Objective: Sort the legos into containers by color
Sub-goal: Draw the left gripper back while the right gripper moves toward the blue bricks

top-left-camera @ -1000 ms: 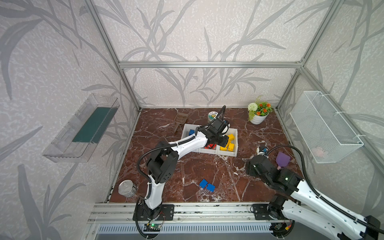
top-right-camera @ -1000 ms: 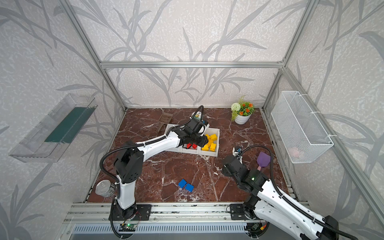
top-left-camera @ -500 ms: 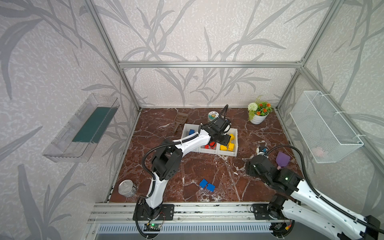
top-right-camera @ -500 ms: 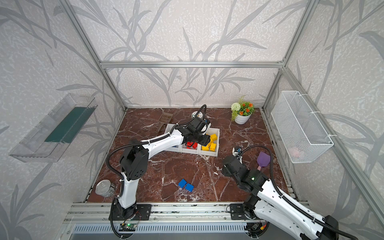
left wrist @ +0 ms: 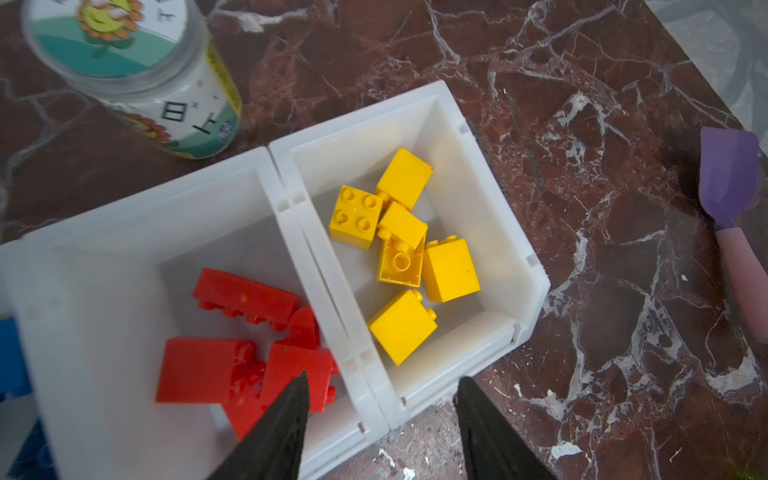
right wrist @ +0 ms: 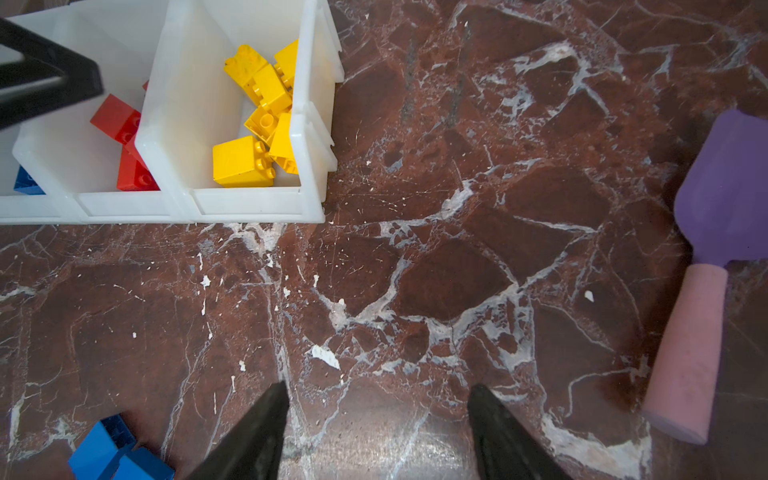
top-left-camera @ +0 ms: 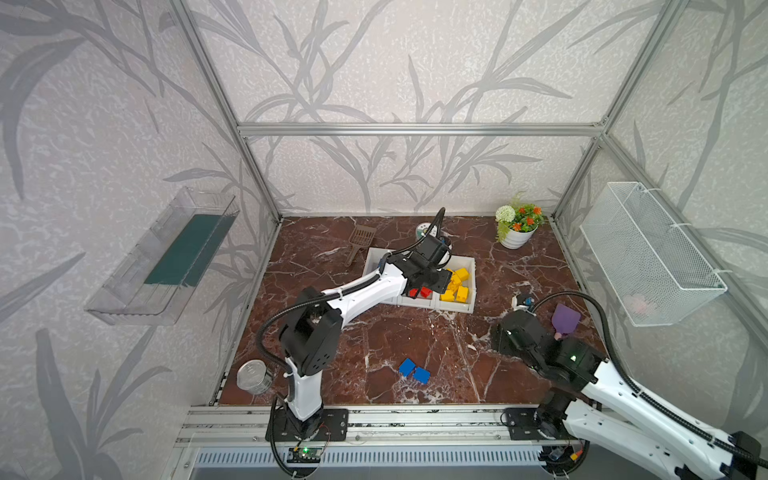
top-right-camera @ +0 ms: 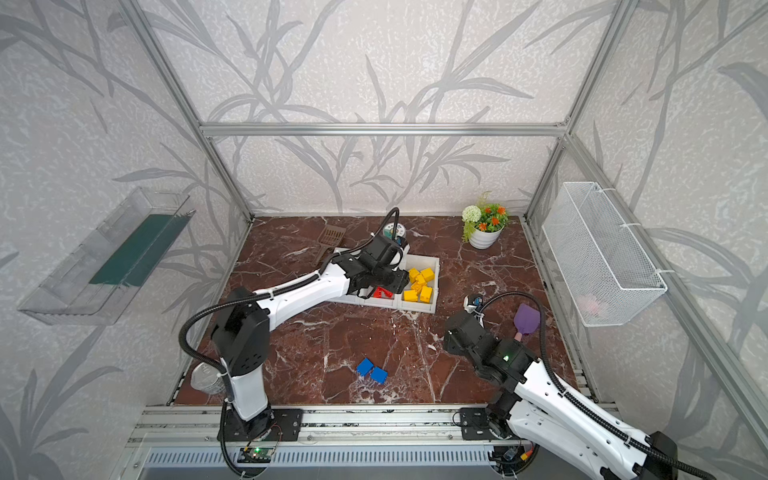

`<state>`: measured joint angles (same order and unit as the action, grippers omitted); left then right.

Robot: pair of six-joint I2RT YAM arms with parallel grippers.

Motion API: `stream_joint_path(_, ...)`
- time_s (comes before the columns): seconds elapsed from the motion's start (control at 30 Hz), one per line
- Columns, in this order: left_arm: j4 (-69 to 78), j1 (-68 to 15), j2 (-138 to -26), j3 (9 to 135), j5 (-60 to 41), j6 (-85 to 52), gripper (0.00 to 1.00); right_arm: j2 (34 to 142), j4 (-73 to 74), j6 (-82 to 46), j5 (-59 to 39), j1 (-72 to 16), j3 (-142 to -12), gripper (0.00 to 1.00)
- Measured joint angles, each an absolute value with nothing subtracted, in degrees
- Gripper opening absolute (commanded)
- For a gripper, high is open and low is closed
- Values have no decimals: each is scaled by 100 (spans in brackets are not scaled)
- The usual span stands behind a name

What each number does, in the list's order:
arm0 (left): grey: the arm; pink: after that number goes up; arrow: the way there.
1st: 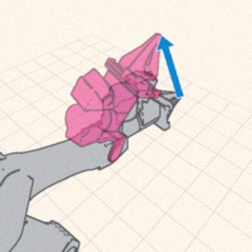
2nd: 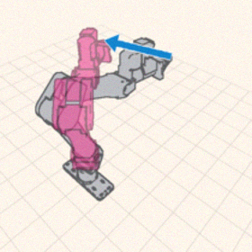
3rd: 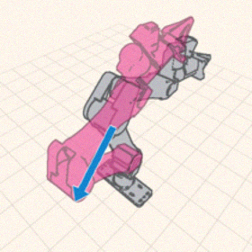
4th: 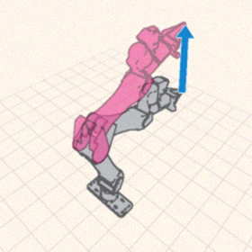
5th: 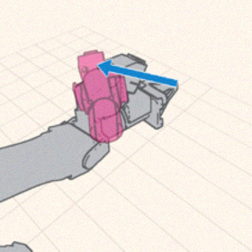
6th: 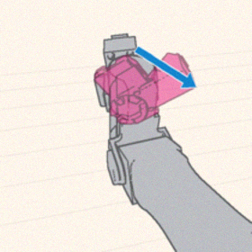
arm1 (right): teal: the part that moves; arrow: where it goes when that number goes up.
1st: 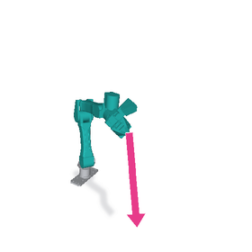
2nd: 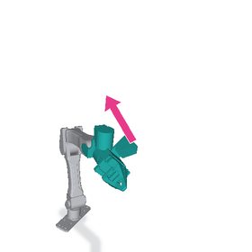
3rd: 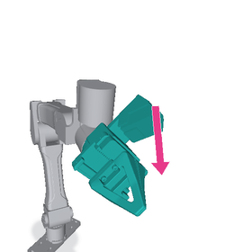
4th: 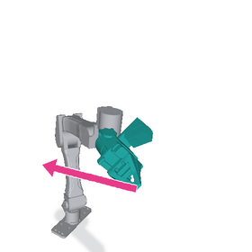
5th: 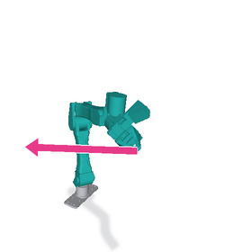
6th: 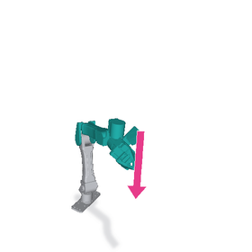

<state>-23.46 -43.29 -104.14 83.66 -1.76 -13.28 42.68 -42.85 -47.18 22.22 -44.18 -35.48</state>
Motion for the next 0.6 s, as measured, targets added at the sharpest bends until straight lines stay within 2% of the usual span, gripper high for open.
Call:
stream_joint_path(0.37,-1931,-3691,-8471,6554,346,-1675,63,4831,-4066,-4224,1640,-4598,-3548,69)
stream_joint_path(0.6,-1881,-3358,-7365,5367,639,-1973,65,5655,-3634,-3411,1323,-5391,-3583,69)
